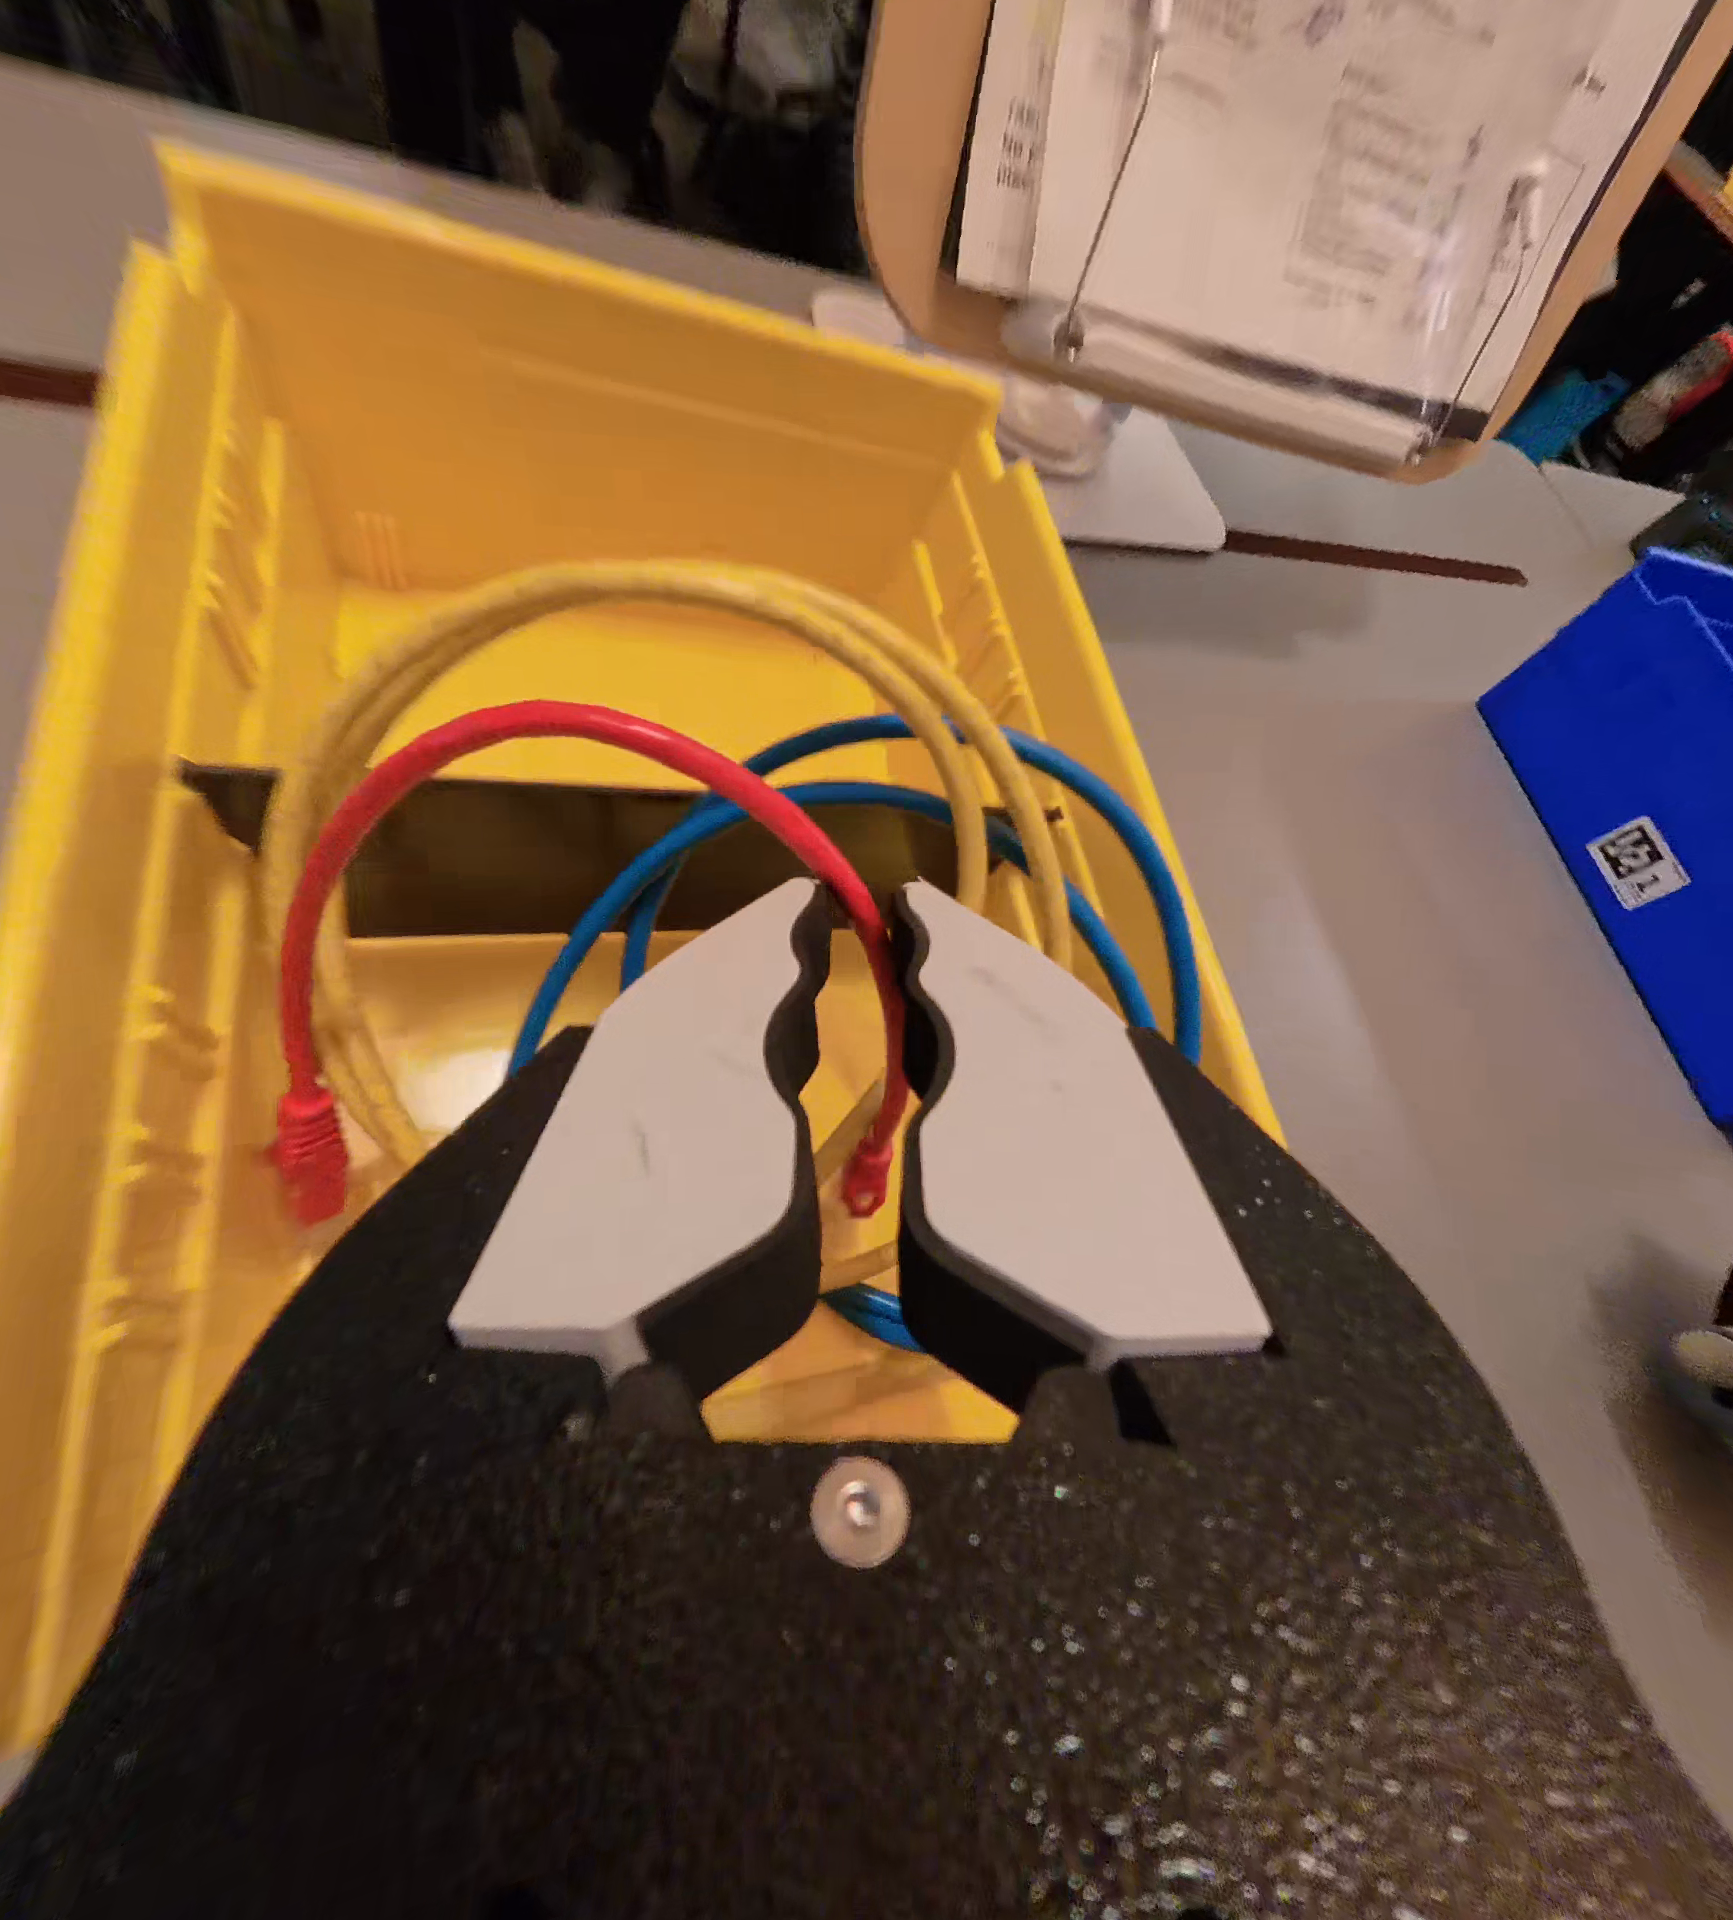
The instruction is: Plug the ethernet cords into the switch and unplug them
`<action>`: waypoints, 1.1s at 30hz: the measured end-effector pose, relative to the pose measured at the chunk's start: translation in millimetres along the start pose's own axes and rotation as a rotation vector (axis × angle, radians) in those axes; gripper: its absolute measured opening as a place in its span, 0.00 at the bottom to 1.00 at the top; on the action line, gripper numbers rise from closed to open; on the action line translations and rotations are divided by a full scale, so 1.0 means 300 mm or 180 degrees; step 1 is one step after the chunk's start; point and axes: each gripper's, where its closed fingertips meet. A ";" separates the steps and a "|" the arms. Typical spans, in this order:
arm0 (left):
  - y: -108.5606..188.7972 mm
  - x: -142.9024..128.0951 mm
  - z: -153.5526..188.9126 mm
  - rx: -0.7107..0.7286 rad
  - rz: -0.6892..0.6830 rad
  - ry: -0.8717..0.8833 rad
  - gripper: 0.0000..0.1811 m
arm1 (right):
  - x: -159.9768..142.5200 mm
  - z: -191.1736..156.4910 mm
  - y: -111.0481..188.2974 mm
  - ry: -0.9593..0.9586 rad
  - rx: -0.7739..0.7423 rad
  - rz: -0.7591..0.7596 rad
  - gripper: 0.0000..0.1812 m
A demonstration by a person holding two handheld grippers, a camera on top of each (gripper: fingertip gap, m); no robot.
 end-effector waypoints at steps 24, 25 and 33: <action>0.223 0.014 0.145 -0.0165 -0.0862 -0.1449 0.02 | 0.037 -0.056 0.022 -0.0169 0.0386 0.0198 0.42; 0.236 0.034 0.161 -0.0209 -0.0688 -0.1418 0.02 | 0.039 -0.054 0.024 -0.0170 0.0379 0.0208 0.42; 0.474 0.214 0.607 -0.2095 0.1143 -0.1094 0.02 | 0.065 -0.038 0.045 -0.0097 0.0315 0.0284 0.42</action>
Point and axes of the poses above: each gripper's, where its closed fingertips meet, y back along the fingers, x out of its top, z = x × y across the jaws, and after that the axes turned 8 degrees about -y, right-handed
